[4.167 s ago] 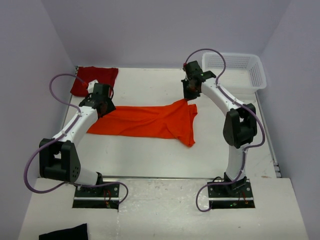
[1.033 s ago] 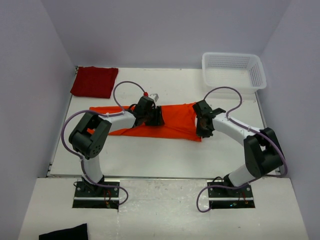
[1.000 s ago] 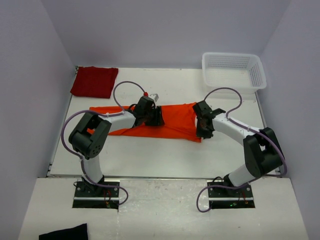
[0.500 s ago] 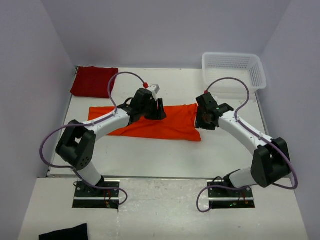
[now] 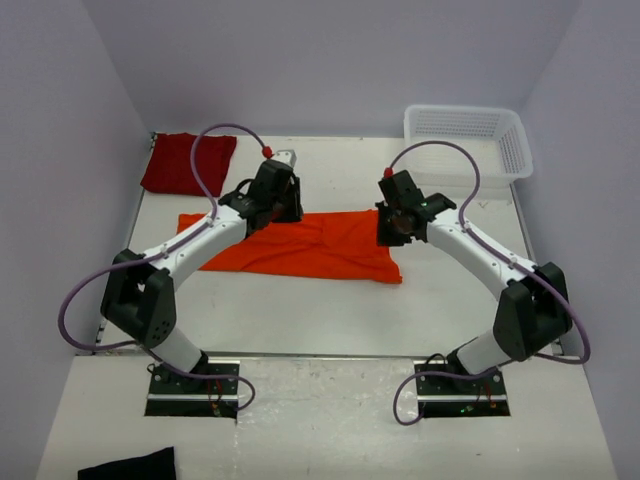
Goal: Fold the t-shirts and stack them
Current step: Fold the other side of the tshirt into a rectangle, then rotate the tshirt 90 degrees
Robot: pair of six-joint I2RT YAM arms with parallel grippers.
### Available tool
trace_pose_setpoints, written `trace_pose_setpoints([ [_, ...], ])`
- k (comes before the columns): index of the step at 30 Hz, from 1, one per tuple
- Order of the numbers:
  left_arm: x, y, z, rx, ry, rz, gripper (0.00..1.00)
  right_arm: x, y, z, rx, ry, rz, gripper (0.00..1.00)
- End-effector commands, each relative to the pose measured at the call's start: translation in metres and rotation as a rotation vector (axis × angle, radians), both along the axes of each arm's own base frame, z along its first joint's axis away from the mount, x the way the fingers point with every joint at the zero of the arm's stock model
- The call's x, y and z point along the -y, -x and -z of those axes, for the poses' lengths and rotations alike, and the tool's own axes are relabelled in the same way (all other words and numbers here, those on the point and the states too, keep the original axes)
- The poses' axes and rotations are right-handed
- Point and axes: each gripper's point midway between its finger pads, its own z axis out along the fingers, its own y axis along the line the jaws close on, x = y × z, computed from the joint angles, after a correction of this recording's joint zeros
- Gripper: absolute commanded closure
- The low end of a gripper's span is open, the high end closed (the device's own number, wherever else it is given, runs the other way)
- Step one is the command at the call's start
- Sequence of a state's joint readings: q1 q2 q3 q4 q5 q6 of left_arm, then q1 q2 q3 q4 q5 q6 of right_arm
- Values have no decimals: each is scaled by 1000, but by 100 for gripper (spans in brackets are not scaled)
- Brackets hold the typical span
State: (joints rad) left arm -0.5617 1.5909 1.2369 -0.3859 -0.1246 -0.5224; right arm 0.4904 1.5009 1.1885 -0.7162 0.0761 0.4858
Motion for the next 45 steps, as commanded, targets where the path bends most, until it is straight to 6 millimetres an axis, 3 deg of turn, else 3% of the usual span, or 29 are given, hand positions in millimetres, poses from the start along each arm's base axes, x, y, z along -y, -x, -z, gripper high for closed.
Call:
trace_pose_setpoints([
  [1,-30,-25,6,-12,-87,-42,75,-41,-12,-10,20,-82,-82,100],
  [3,-21,-38,7,-10,-86,15,100,-58,-15,-5,-5,-103,-107,100],
  [4,-15,-41,7,-7,-83,61,100,-62,-15,-3,-16,-103,-108,100],
  [5,8,-41,3,-15,-11,153,100,-69,-15,-3,-19,-104,-117,100],
  [7,34,-40,-3,0,83,259,100,-74,-9,1,-22,-103,-130,100],
  [8,61,-34,-8,-2,174,363,100,-74,-7,2,-22,-105,-128,100],
  [11,107,-18,-7,-55,293,529,100,-66,0,-6,12,-118,-107,100],
  [15,141,-10,5,-100,361,626,100,-46,10,-35,97,-107,-69,100],
  [19,164,-8,37,-182,400,694,100,-33,19,-44,114,-93,-51,100],
  [25,175,-8,88,-284,352,679,100,-22,29,-43,117,-80,-28,100],
  [30,177,-13,112,-306,309,667,100,-25,38,-49,126,-131,-43,100],
  [35,175,-32,136,-311,237,629,100,-30,48,-51,113,-182,-60,100],
  [41,175,-81,154,-290,223,563,100,-46,62,-30,50,-170,-111,100],
  [45,154,-137,146,-232,308,493,100,-63,57,-18,24,-148,-138,100],
])
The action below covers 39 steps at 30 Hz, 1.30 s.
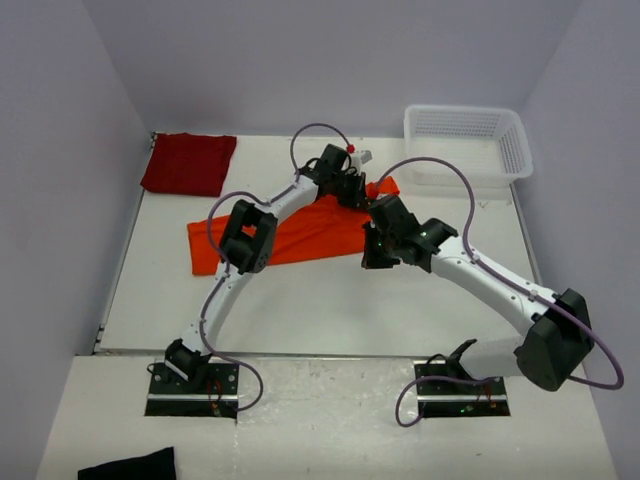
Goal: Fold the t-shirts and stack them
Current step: Rotate the tshirt 90 degrees
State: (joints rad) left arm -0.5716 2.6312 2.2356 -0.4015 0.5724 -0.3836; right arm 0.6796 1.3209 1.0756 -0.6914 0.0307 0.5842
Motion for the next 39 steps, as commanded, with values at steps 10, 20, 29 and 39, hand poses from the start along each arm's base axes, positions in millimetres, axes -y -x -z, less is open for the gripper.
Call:
trace_pose_setpoints([
  [10,-138,-124,-45,109,119,-263,100,-46,-16,27,-64,0,-81,100],
  [20,-99,-72,-231,408,346,-73,52,-68,8,53,-110,2,-146,100],
  [29,-232,-33,-204,300,-279,-723,69,-31,24,20,-19,14,-62,100],
  [39,-371,122,-86,82,-809,-1037,100,-2,42,-32,101,-58,-42,100],
])
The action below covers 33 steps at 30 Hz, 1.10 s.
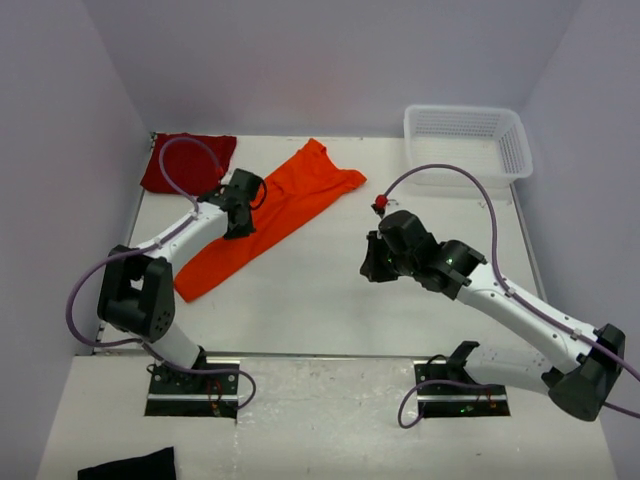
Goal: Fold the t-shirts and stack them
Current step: Rotate the tshirt 90 degrees
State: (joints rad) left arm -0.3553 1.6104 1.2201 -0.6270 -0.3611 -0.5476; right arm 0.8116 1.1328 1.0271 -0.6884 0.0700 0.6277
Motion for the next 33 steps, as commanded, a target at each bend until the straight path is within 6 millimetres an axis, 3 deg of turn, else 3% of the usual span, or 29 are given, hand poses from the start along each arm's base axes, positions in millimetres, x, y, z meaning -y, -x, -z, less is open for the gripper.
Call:
trace_pose_setpoints([
  [1,-41,38,10,-42,-134,-141,100,14,5,4,-5,29,34,100],
  [9,-64,60,18,-101,-234,-198,100,20,15,4,8,-9,36,100],
  [15,-66,63,47,-181,-260,-177,100,25,19,1,22,-20,37,100],
  [18,-64,65,73,-245,-259,-169,100,30,19,-3,38,-14,41,100],
  [24,-55,63,97,-298,-230,-152,100,34,20,-6,54,-16,52,100],
  [33,-21,75,128,-368,-105,-71,100,31,18,-7,58,-23,52,100],
])
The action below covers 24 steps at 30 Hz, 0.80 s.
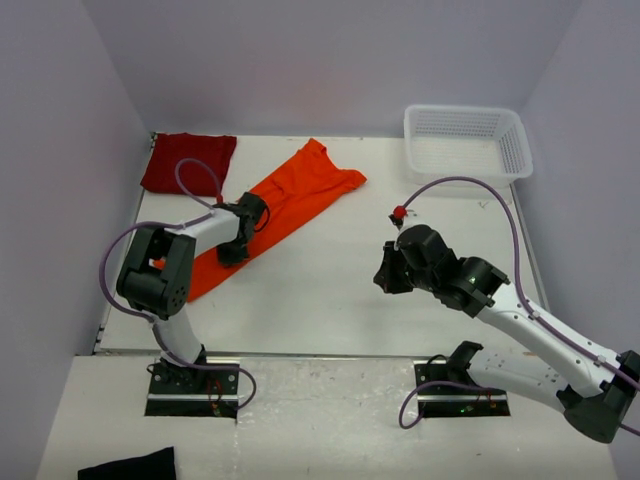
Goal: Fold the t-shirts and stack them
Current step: Rotate the tshirt 90 degrees
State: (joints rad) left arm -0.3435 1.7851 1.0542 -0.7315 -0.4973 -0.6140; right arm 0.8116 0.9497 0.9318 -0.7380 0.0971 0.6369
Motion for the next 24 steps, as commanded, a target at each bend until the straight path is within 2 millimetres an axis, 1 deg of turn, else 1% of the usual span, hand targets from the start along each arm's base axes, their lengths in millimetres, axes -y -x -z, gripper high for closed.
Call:
trace_pose_setpoints([
  [1,37,3,31,-20,152,24,100,0,-5,-4,22,-5,24,100],
  [2,41,4,31,-18,147,28,100,-1,-6,-6,25,-9,25,100],
  [4,59,12,37,-42,145,79,100,-2,-7,-7,26,-12,24,100],
  [5,74,19,41,-54,154,108,100,-3,-8,-6,24,-9,23,100],
  [8,104,30,47,-69,199,148,100,-4,-10,-5,20,-1,25,100],
  [9,122,37,50,-83,216,191,100,-5,-10,-5,22,-3,25,100],
  [10,130,40,51,-86,224,205,100,-5,-11,-5,22,-1,24,100],
  [11,149,43,49,-80,240,243,100,-5,-11,-4,20,2,25,100],
  [12,157,47,51,-93,246,257,100,-6,-12,-3,15,6,29,100],
  [13,167,48,50,-88,259,262,100,-4,-13,-2,16,14,37,100],
  [14,184,52,48,-86,275,298,100,-4,-15,-1,16,19,45,100],
  [16,204,56,45,-89,315,319,100,0,-18,-1,23,32,72,100],
  [17,222,61,41,-93,348,351,100,1,-18,0,20,31,87,100],
  [18,231,61,38,-89,365,365,100,2,-19,0,21,34,95,100],
  [19,247,64,32,-78,390,387,100,3,-21,1,24,40,104,100],
  [21,268,70,25,-84,436,423,100,5,-22,3,15,49,122,100],
  [22,287,73,16,-69,464,464,100,4,-23,2,15,50,124,100],
  [24,301,78,12,-75,485,490,100,5,-25,5,10,62,134,100],
])
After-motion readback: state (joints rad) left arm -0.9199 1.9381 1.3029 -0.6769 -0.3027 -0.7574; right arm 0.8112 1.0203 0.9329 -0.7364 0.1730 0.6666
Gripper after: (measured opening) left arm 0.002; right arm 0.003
